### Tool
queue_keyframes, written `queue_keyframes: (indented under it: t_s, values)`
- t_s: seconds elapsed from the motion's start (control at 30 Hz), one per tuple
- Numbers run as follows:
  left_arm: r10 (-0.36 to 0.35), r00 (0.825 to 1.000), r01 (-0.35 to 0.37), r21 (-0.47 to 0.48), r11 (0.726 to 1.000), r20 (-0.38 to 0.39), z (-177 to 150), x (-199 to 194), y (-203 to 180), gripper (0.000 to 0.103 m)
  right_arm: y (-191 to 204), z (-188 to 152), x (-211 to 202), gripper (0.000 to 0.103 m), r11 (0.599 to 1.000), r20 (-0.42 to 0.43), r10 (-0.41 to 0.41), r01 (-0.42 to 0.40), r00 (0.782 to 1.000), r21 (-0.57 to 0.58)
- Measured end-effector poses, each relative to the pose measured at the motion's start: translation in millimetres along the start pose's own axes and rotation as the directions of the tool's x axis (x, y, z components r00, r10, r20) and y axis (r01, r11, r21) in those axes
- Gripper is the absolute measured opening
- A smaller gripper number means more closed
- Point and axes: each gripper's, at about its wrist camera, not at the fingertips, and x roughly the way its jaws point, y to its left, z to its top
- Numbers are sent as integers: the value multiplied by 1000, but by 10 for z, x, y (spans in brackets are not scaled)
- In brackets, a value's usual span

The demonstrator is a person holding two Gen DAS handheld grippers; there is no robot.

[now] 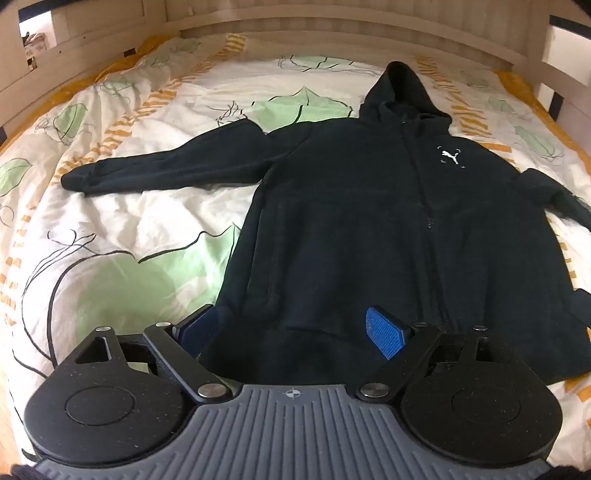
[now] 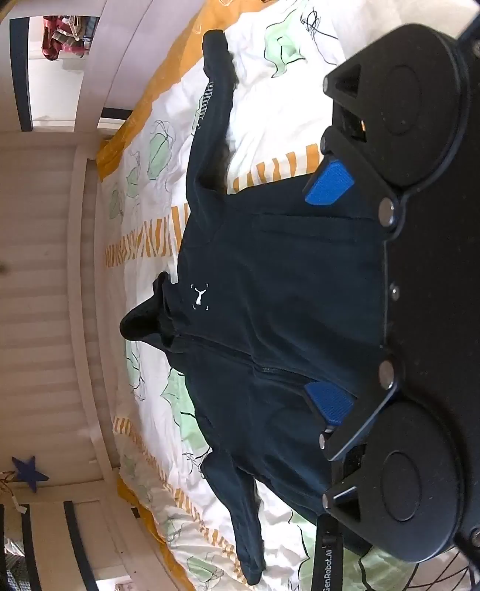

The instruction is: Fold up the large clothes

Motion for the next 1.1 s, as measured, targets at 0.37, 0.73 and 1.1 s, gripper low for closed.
queue_keyframes:
  t_s: [0.37,0.73,1.1]
  values:
    - [-2,999,1,-9,1000,-40,-57,95,25,87,46,29,107,102,1000,-63,13,-13,998,6]
    - [2,998,-2,-2,1000,-58,-108,113,-6,87,75,-23,168,102,1000,-131,-6,5,991,-7]
    - [8,997,-9,-4,1000,-70,-123,151,-11,87,103,-39,241,102,1000,-187,-26,23,982,-20]
